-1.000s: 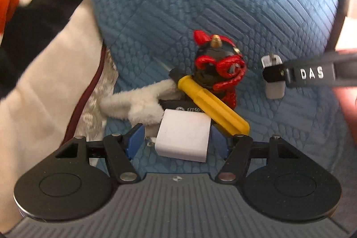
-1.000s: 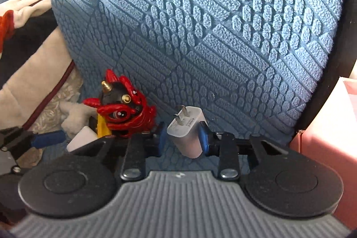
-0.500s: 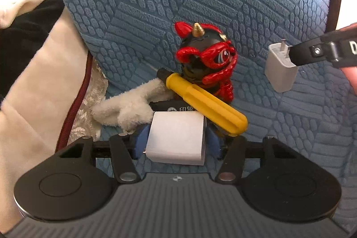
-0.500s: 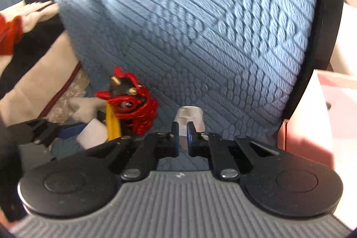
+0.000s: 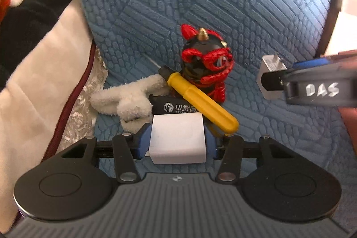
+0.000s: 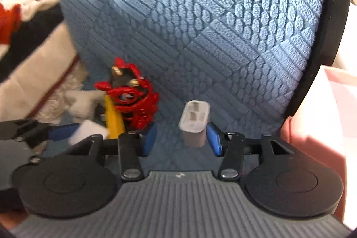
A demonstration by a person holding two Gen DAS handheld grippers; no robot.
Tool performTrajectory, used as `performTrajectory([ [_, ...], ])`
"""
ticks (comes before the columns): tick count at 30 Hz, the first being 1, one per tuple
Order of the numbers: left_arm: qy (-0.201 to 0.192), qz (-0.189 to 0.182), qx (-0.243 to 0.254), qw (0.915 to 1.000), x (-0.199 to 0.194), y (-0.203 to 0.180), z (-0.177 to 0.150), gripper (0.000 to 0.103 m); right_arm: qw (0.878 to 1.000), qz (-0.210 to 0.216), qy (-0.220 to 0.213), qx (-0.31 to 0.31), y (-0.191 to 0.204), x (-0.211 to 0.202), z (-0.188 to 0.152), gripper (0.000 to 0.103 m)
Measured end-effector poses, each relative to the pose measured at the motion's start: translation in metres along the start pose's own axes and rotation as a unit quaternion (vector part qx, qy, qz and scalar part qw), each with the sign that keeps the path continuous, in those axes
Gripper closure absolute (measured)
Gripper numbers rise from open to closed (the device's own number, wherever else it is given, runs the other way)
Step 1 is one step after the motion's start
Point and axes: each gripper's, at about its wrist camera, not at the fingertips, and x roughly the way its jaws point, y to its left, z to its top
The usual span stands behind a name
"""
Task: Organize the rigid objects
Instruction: 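Grasp the white square charger with the left gripper while the right gripper grasps the small white plug, then lift both chargers and carry them toward the pink-rimmed box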
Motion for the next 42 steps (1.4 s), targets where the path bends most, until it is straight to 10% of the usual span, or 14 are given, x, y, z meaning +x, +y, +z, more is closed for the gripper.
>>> performTrajectory([
  [8,-0.001,-0.010,-0.026,0.9996,0.000,0.006,0.000,0.046,1.000,-0.014,-0.003,-0.011,-0.001,0.021,-0.001,0.071],
  [42,0.003,-0.064,-0.108,0.9921,-0.111,0.007,-0.090,0.046,0.998,-0.002,0.002,-0.060,0.073,-0.128,-0.103,0.073],
])
